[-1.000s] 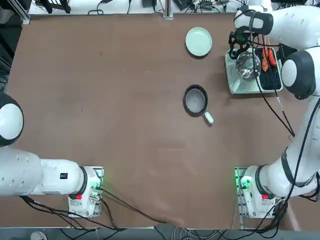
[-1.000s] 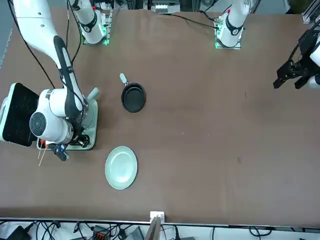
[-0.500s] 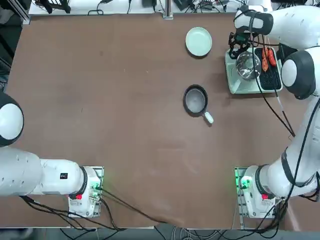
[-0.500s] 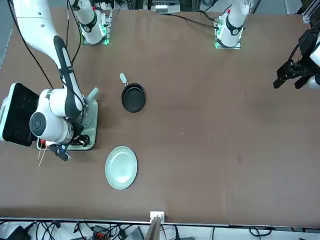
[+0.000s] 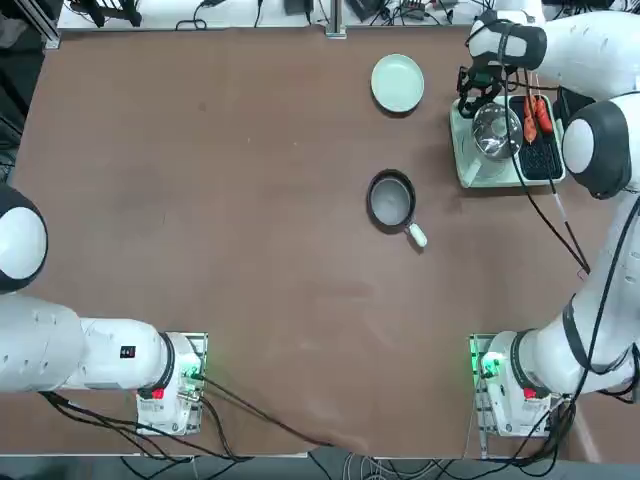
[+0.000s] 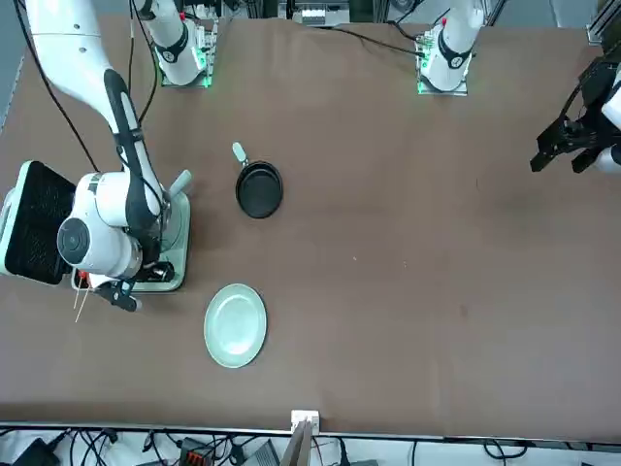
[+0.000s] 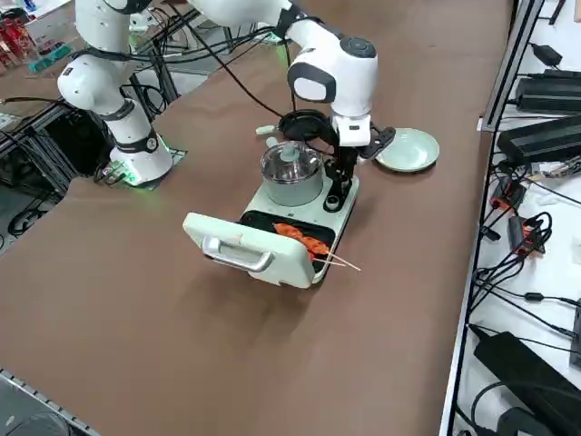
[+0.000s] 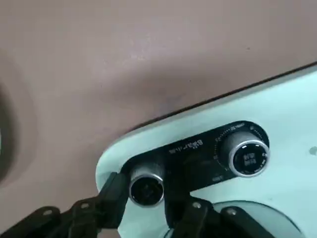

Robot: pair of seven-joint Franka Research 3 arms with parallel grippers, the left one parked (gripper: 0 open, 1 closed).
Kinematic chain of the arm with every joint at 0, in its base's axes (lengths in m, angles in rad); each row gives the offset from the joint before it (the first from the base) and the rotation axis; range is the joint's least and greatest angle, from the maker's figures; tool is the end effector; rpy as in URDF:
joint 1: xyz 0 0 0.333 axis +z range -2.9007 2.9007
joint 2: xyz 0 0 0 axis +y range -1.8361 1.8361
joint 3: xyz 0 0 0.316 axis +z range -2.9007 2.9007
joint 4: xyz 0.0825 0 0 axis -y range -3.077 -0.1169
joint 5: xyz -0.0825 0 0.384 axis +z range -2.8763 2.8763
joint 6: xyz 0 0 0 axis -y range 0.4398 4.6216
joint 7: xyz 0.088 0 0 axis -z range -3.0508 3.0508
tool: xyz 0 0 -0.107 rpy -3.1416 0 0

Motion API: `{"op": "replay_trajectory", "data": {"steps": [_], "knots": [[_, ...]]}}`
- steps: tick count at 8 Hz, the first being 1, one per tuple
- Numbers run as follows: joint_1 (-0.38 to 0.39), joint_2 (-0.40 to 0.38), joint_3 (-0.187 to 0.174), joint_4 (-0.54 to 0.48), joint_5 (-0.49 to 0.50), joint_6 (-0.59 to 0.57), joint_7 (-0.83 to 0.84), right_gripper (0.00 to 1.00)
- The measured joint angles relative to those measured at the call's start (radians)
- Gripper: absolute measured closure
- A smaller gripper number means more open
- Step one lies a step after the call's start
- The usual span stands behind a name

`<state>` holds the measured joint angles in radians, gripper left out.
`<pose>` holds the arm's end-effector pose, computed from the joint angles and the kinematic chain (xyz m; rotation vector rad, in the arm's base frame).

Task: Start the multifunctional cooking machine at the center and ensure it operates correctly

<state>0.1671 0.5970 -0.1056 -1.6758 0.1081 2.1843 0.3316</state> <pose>0.6688 0.0525 0.2504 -3.0898 0.4994 0.1369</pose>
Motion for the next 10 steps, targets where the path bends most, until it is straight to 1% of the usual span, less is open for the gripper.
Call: {"op": "replay_trajectory", "data": {"steps": [6,10], "knots": [[-0.001,0.000,0.000,0.002,0.000,-0.005,-0.212,0.57],[-0.002,0.002,0.000,0.010,0.001,-0.020,-0.402,0.57]]}}
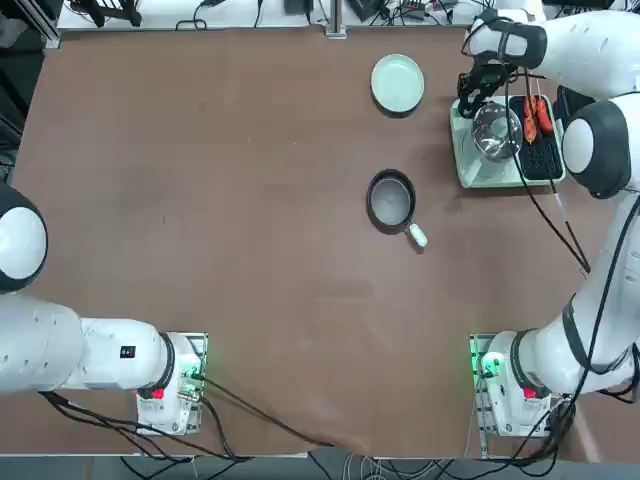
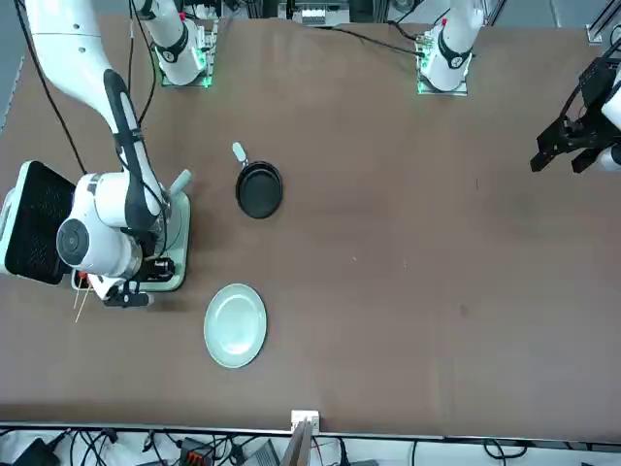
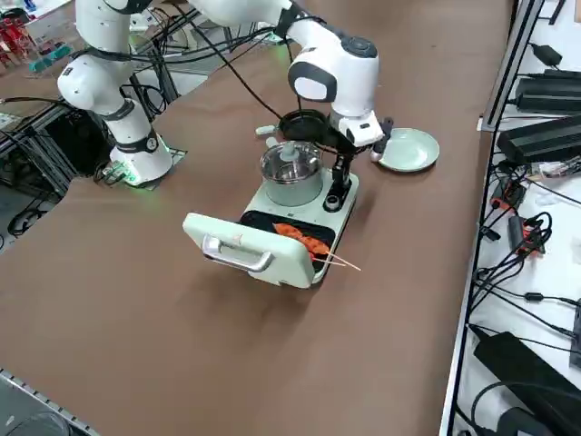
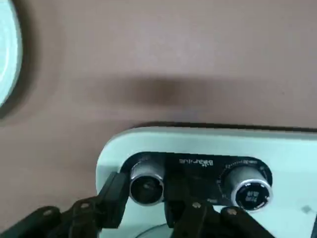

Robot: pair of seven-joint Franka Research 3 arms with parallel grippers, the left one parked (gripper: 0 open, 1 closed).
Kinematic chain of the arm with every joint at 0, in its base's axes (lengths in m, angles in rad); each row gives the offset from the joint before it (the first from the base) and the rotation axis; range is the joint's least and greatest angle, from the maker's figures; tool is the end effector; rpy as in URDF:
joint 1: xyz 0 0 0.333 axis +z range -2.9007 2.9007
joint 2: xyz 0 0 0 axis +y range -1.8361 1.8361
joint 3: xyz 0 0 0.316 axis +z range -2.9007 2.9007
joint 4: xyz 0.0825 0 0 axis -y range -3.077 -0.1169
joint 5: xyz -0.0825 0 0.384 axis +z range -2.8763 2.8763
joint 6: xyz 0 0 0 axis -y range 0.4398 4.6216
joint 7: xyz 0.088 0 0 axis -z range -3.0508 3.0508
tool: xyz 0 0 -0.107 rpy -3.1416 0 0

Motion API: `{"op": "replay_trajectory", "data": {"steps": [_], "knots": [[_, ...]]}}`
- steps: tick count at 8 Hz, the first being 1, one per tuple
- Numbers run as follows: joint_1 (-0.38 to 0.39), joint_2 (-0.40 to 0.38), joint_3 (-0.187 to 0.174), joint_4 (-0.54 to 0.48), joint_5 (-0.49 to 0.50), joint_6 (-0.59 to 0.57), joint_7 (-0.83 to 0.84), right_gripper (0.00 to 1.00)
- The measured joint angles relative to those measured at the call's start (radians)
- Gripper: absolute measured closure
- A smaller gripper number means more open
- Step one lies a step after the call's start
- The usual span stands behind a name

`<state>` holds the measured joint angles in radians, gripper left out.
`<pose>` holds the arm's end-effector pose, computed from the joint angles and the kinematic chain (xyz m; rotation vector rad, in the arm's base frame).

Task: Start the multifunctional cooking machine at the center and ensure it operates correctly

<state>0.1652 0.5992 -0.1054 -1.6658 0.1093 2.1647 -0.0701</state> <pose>0.6695 0.0518 0.2517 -3.1077 -0.1239 0.1489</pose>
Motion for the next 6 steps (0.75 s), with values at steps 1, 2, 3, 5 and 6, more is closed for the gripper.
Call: {"op": "replay_trajectory", "data": {"steps": [1,2,3,5,6], "knots": [[-0.001,0.000,0.000,0.001,0.001,-0.002,-0.050,0.57],[-0.001,0.000,0.000,0.002,0.001,-0.003,-0.106,0.57],[-0.001,0.000,0.000,0.002,0.001,-0.005,-0.165,0.57],[-0.002,0.000,0.000,0.004,0.001,-0.007,-0.286,0.57],[-0.003,0.000,0.000,0.005,0.002,-0.009,-0.355,0.57]]}}
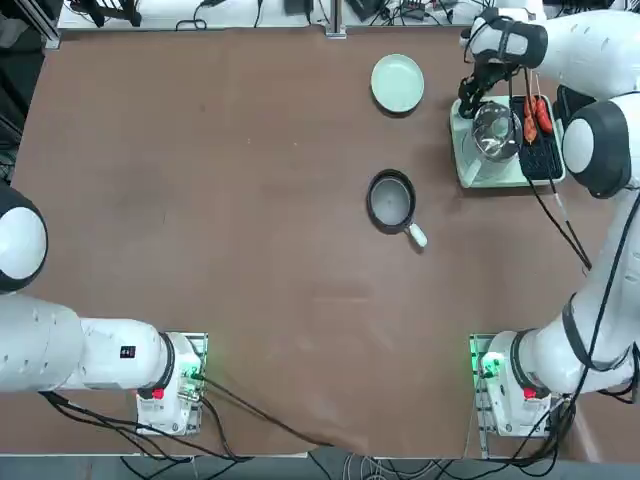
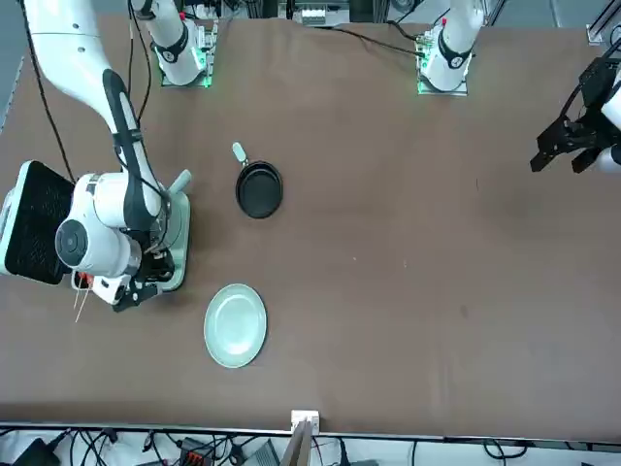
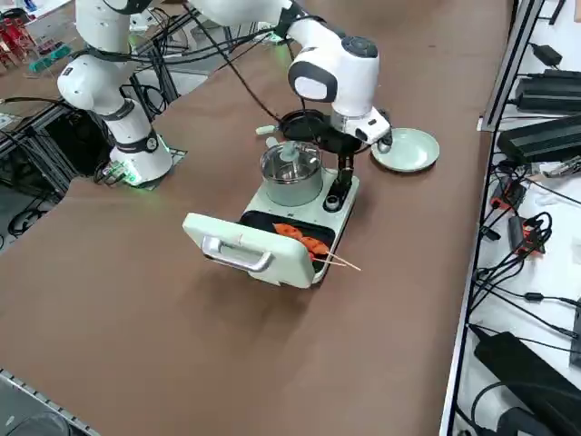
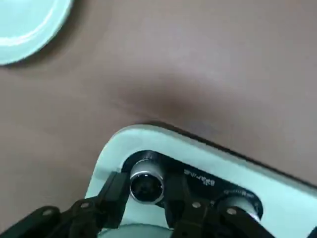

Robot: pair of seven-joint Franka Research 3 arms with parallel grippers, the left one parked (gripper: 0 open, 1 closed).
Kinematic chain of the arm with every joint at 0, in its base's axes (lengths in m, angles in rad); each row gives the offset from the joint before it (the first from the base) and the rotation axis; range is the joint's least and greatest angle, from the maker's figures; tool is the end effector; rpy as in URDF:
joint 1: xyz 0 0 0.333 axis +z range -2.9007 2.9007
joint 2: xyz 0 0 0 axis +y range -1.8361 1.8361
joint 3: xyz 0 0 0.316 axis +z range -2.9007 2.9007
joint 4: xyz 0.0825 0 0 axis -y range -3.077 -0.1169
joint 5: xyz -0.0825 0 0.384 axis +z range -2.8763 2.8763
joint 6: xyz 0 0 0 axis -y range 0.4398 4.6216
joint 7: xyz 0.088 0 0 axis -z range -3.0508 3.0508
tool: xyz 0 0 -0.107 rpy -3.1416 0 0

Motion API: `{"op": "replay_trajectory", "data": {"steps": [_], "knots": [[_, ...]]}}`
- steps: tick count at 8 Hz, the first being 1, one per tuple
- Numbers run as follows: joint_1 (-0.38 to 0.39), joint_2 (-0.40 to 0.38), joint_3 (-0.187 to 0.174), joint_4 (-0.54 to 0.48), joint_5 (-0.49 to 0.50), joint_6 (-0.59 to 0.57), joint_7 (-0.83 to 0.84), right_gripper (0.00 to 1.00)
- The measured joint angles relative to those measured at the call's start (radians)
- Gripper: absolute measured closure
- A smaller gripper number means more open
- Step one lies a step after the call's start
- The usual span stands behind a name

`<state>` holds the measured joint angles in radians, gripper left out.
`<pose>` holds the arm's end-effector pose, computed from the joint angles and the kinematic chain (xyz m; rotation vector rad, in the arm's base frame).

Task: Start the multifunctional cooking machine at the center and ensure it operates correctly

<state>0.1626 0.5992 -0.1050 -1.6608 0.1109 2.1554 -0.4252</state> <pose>0.6700 0.0507 0.2531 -3.0193 -0.6627 0.1440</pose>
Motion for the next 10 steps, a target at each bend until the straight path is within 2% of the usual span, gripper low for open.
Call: {"op": "replay_trajectory", "data": {"steps": [5,10], "knots": [[-0.001,0.000,0.001,0.004,-0.003,-0.007,-0.219,0.57],[-0.001,0.000,0.008,0.010,-0.041,-0.022,-0.291,0.57]]}}
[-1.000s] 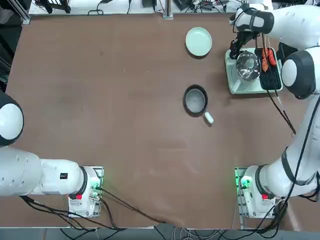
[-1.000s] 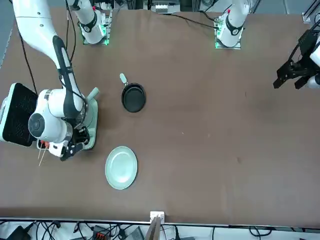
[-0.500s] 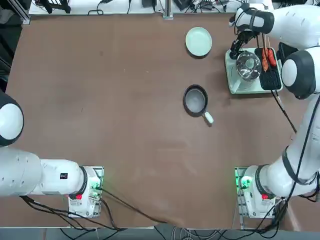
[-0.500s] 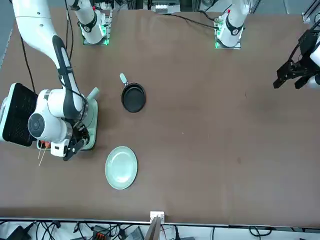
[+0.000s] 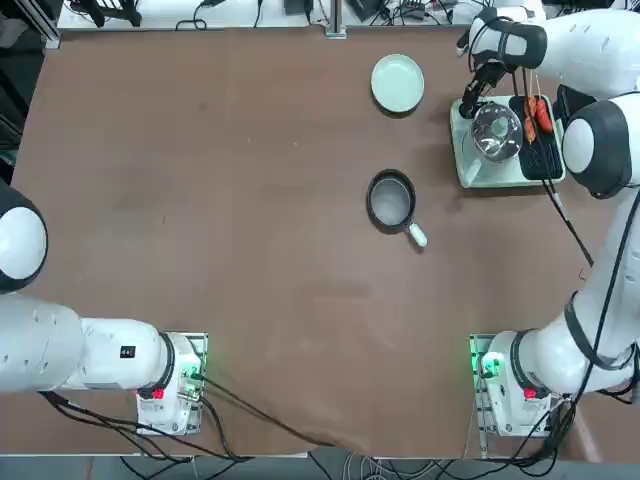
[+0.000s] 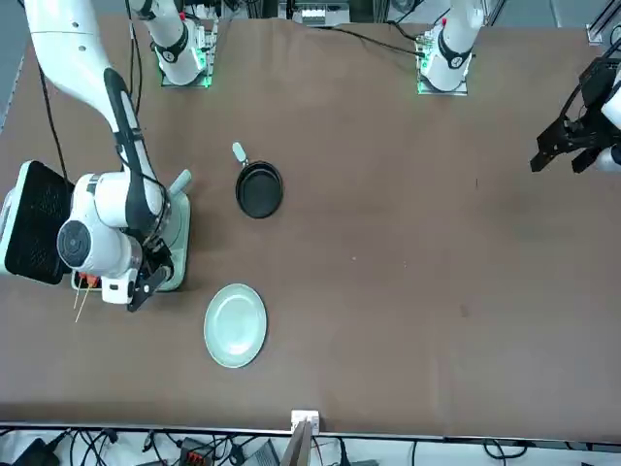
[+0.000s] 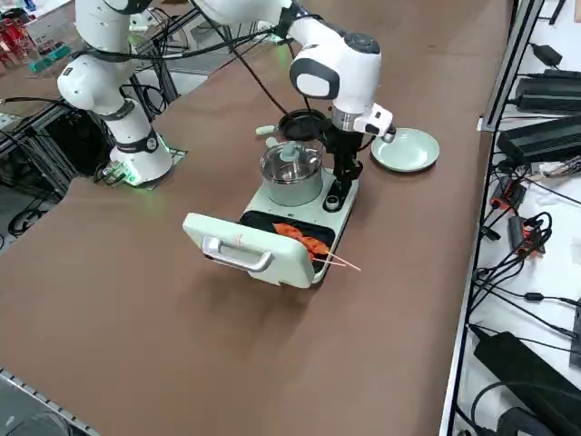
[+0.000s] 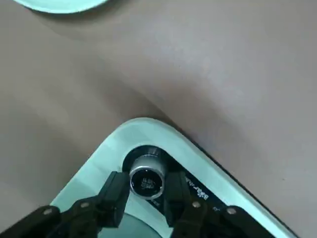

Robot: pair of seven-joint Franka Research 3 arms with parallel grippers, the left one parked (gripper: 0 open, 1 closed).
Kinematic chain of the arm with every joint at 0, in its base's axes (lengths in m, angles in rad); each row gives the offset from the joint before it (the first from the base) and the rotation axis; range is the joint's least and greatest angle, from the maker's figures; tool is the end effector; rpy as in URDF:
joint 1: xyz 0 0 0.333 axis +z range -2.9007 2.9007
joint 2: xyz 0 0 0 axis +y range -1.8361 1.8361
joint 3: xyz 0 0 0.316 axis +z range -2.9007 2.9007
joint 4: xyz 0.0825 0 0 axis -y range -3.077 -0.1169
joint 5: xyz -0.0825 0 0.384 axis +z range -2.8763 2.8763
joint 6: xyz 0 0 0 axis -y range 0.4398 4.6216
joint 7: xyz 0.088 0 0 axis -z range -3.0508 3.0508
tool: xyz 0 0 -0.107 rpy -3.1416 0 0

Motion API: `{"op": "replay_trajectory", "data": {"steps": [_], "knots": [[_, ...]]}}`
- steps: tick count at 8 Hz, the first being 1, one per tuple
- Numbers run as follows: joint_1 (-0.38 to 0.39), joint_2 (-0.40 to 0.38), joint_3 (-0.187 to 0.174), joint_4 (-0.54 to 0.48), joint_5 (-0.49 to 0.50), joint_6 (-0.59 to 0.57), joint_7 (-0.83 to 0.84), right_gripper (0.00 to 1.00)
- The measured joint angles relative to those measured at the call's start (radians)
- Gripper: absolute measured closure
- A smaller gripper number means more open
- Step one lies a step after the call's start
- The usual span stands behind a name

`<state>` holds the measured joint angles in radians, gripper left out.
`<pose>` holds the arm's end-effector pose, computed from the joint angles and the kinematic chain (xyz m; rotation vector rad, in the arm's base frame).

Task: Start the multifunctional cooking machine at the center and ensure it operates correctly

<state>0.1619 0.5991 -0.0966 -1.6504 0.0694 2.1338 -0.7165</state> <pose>0.6701 0.0539 0.2556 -2.8818 -1.1429 0.1645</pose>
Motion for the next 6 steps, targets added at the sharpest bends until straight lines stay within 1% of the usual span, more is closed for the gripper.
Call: {"op": "replay_trajectory", "data": {"steps": [2,3,5,6], "knots": [[-0.001,0.000,-0.001,0.001,-0.009,-0.017,-0.006,0.55],[-0.004,0.001,-0.010,0.000,-0.019,-0.040,-0.008,0.42],[-0.024,0.001,-0.021,0.020,-0.020,-0.057,-0.014,0.09],[-0.031,-0.001,-0.022,0.059,-0.020,-0.096,-0.009,0.00]]}}
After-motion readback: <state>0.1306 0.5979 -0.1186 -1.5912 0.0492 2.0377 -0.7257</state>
